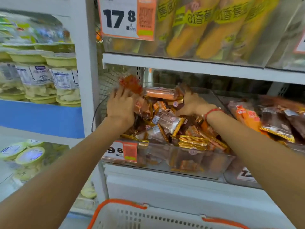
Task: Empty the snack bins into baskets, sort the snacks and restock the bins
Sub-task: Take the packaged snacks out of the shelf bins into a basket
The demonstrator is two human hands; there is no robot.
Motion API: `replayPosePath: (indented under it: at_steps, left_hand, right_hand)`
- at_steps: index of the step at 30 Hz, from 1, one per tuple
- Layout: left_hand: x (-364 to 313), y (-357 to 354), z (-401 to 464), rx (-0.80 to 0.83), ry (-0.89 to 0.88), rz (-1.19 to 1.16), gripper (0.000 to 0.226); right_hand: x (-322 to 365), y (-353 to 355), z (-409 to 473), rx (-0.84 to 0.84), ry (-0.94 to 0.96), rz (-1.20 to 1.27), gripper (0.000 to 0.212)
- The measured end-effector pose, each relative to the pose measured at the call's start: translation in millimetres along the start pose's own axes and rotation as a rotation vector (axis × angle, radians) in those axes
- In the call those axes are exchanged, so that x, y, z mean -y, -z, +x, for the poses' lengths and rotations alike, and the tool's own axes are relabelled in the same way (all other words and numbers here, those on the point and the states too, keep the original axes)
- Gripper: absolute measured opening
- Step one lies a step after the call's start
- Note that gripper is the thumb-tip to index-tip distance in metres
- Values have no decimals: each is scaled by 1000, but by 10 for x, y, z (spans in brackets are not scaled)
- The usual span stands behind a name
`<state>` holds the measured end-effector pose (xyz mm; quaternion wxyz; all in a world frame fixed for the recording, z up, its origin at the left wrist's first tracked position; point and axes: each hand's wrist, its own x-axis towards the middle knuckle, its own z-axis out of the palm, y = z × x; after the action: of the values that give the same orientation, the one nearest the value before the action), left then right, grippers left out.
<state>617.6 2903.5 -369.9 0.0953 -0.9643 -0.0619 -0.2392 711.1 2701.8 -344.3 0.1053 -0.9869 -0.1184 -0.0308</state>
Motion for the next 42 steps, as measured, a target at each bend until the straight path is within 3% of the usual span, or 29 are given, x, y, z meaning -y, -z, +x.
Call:
replayPosePath:
  at_steps: [6,12,18,22,28,30,33,38,42]
  left_hand:
    - [-44,131,-63,-1,-61,41,46]
    - [-105,403,-330,-45,-161,25,38]
    - [-66,759,-846,-143,-136,-301,28]
    - [-26,980,-1233,-309,-155,-502,27]
    - [-125,1231,-1832,-452,-263,-490,29]
    - [-132,1274,-1947,-468,-263,-487,32]
    - [-148,1204,-2059,-348,-301,-452,39]
    - [-352,661,-2250,118,-364,-331,35]
    - [-524,283,-2340,507,-585,-220,35]
  right_hand:
    - [-29,-53,-104,-5,119,-63,65]
    - [13,74,-747,-281,283,-89,49]
    - [-100,149,-1413,-499,469,10,49]
    - [-202,289,-1823,-609,559,-22,52]
    - [-394,411,-2587,-772,665,18,51]
    - [-460,404,-2797,-700,673,32,50]
    - [-569,230,-2976,-452,610,146,52]
    - [-716,-383,-2971,33,444,38,51]
    - [-751,-819,-2974,285,432,-149,46]
